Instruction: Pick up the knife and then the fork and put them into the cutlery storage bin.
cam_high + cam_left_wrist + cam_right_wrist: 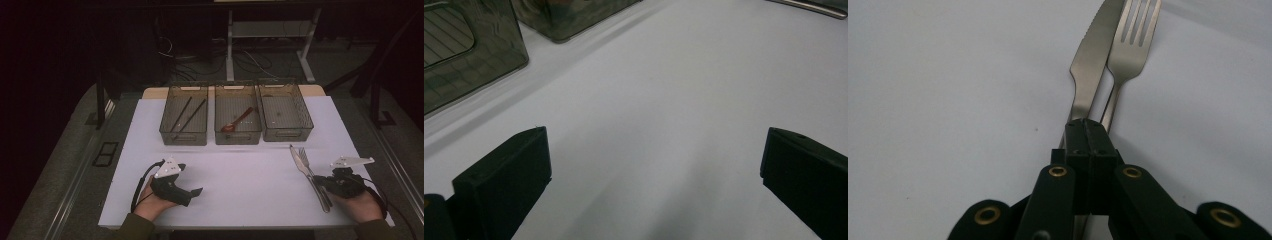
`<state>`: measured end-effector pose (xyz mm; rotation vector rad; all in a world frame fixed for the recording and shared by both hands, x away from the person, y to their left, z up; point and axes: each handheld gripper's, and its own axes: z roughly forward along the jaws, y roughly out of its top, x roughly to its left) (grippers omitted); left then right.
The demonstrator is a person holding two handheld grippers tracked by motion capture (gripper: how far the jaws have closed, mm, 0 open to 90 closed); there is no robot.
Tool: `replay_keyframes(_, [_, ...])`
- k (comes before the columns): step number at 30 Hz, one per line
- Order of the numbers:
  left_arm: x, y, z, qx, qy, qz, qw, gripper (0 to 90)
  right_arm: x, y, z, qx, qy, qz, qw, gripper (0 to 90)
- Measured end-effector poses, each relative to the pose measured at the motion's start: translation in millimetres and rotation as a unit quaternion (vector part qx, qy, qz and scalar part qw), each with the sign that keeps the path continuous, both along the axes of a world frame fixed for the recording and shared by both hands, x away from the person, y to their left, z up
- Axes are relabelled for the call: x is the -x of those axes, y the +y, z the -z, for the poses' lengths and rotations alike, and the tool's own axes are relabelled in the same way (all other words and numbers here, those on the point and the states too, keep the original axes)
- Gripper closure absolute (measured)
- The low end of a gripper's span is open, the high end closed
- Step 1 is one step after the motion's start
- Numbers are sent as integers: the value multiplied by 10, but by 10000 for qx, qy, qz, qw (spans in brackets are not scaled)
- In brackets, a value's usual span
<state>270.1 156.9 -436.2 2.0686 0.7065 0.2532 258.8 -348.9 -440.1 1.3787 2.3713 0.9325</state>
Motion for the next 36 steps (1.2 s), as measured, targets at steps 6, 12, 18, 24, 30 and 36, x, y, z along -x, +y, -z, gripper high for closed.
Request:
replay_keyframes(6, [3, -4, -1, -11, 1, 4, 10000, 0, 6, 13, -10, 134, -8, 34, 9999, 893])
replay_keyframes(12, [6, -10, -3, -45, -8, 22, 10000, 0, 20, 28, -17, 237, 17, 52, 9997, 893])
replay_keyframes(18, [9, -15, -6, -40, -18, 25, 10000, 0, 54, 28, -11, 362, 65, 87, 9993, 893])
replay_keyframes(24, [6, -15, -2, -62, -12, 46, 10000, 0, 46, -88, -13, 405, 66, 221, 9989, 893])
replay_keyframes(30, [10, -20, -4, -88, -18, 62, 9999, 0, 52, -163, -17, 518, 48, 335, 9981, 893])
replay_keyframes(36, [13, -30, -1, -95, 1, 85, 9999, 0, 39, -209, -22, 501, 72, 357, 9981, 891])
